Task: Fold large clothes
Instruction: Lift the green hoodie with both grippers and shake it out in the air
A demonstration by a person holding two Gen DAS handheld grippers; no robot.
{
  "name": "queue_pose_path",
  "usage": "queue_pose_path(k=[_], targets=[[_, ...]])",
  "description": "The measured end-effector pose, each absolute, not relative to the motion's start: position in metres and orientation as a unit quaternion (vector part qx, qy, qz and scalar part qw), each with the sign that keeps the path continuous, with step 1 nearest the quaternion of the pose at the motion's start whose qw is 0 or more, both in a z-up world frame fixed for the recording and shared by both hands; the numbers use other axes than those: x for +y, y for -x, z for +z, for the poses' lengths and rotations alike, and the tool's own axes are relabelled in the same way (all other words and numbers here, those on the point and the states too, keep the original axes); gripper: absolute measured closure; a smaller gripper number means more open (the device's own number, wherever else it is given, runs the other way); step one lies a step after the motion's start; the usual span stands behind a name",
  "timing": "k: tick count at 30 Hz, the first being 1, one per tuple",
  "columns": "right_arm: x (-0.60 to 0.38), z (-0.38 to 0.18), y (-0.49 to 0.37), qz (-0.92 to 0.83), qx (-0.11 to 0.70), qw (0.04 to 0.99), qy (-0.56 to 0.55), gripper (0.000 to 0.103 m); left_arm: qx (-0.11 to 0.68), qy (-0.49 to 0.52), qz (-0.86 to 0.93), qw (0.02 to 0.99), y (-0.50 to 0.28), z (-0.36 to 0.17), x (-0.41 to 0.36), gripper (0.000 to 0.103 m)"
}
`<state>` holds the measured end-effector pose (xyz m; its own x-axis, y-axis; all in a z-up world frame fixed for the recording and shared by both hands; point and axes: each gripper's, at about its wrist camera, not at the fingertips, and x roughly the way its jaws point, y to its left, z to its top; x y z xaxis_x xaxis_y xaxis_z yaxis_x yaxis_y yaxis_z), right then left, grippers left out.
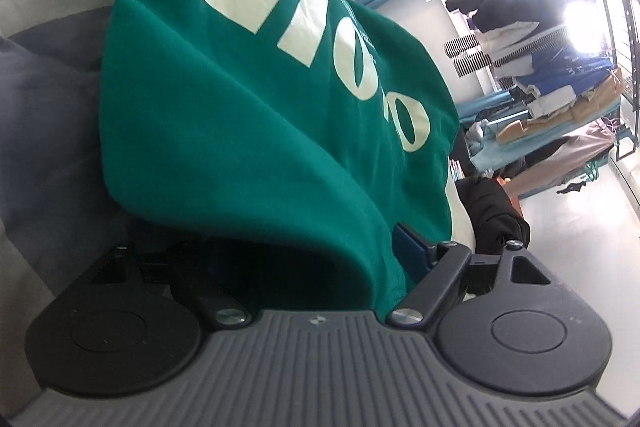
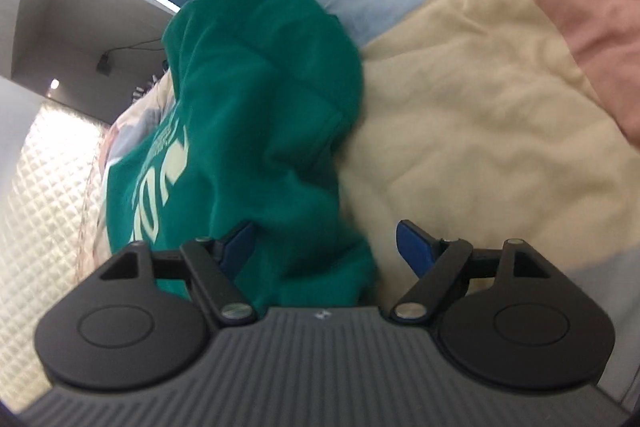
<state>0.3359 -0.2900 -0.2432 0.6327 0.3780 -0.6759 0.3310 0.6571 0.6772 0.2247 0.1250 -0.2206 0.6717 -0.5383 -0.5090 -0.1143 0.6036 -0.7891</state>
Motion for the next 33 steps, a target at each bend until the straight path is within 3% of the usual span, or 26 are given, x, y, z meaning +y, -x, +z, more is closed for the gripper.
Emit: queue_pose_path(k=[10, 11, 12, 14, 15, 17, 23, 33], targets=[[-0.271, -0.269, -0.375, 0.114, 0.455, 0.769, -0.434, 0.023, 0.376, 0.425, -0.136, 0.812, -0.23, -0.223, 0.122, 0.023], [-0.267, -0.269, -0.379, 0.136, 0.448, 0.765, -0.441, 0.025, 0.359, 0.432, -0.13, 0.817, -0.228, -0.221, 0.124, 0.039], [-0.262, -0.266, -0.383, 0.162, 0.44, 0.763, -0.444, 0.033, 0.345, 0.437, -0.132, 0.82, -0.226, -0.218, 0.127, 0.057], [-0.251, -0.253, -0.382, 0.195, 0.421, 0.777, -0.426, 0.062, 0.321, 0.452, -0.151, 0.818, -0.224, -0.212, 0.133, 0.078], [-0.246, -0.243, -0.379, 0.2, 0.409, 0.796, -0.399, 0.081, 0.308, 0.458, -0.156, 0.819, -0.223, -0.208, 0.137, 0.085], [-0.242, -0.23, -0.372, 0.215, 0.379, 0.821, -0.369, 0.086, 0.28, 0.451, -0.147, 0.835, -0.218, -0.199, 0.144, 0.094], [-0.263, -0.183, -0.339, 0.246, 0.258, 0.847, -0.394, 0.089, 0.206, 0.444, -0.155, 0.858, -0.199, -0.153, 0.156, 0.096], [-0.262, 0.004, -0.302, 0.312, 0.098, 0.89, -0.317, 0.089, 0.073, 0.379, -0.17, 0.907, -0.171, 0.015, 0.154, 0.096]])
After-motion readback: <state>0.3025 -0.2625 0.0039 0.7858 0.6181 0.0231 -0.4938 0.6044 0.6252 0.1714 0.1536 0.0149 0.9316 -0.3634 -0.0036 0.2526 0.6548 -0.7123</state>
